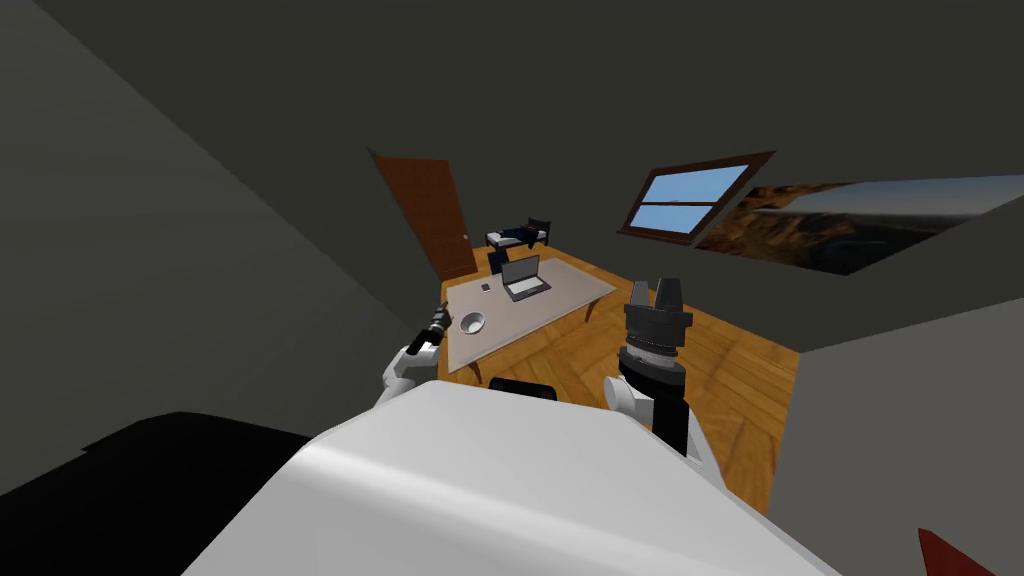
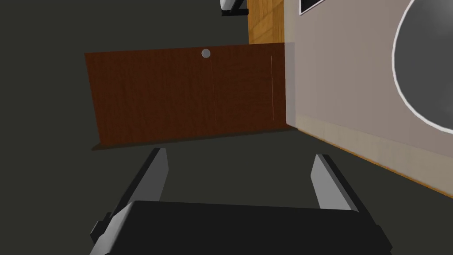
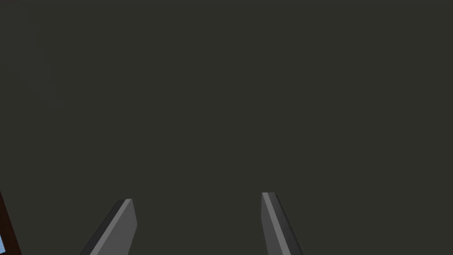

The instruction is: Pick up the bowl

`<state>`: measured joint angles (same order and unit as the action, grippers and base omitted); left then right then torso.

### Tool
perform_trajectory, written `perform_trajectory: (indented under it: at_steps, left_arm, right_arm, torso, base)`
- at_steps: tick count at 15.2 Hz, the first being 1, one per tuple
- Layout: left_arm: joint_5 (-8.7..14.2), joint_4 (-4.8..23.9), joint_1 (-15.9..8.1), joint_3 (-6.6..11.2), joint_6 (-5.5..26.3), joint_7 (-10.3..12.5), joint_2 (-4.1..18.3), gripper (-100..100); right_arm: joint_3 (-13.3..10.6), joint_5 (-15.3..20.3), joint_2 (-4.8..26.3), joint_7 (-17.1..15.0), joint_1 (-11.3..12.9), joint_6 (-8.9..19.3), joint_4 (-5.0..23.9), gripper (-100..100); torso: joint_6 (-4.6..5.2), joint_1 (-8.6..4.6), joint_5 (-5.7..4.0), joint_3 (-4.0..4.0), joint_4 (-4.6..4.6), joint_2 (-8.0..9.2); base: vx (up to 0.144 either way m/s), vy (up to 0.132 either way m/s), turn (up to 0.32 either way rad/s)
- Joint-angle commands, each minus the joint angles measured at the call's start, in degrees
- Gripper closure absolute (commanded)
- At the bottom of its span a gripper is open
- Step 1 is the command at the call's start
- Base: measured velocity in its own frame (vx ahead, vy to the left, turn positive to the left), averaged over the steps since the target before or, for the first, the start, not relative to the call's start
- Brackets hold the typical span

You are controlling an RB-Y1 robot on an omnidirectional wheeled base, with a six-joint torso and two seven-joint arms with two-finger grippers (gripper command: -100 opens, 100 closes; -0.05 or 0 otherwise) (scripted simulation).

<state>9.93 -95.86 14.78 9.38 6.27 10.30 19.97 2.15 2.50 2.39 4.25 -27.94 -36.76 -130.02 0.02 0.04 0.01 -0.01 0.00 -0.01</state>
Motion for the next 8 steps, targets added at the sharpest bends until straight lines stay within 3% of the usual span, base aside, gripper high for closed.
perform_trajectory:
  at_steps: [1,2,5,7,8]
  left_arm:
    - [0.7,2.9,-0.8,1.0,2.9,0.1,0.1,-100]
    - [0.7,3.0,-0.8,1.0,3.7,0.1,0.1,-100]
    - [1.9,7.0,-2.8,2.56,7.7,0.3,0.3,-100]
    - [1.9,7.6,-2.8,2.56,9.0,0.3,0.3,-100]
    - [2.4,9.7,-3.7,3.33,11.2,0.4,0.4,-100]
  right_arm:
    - [0.0,0.0,0.0,0.0,0.0,0.0,0.0,0]
    - [0.0,0.0,0.0,0.0,0.0,0.0,0.0,0]
    - [0.0,0.0,0.0,0.0,0.0,0.0,0.0,0]
    - [0.0,0.0,0.0,0.0,0.0,0.0,0.0,0]
    - [0.0,0.0,0.0,0.0,0.0,0.0,0.0,0]
  torso:
    - [0.0,0.0,0.0,0.0,0.0,0.0]
    - [0.01,0.0,0.0,0.0,0.0,0.0]
    - [0.0,0.01,0.01,0.0,0.0,0.01]
    - [-0.01,0.02,0.01,0.0,0.0,0.01]
    - [-0.03,0.01,0.01,0.0,0.0,0.0]
  base:
    - [-0.006,0.004,-0.192]
    - [-0.006,0.006,-0.171]
    - [-0.005,0.008,-0.194]
    - [-0.003,0.009,-0.091]
    - [-0.002,0.004,-0.12]
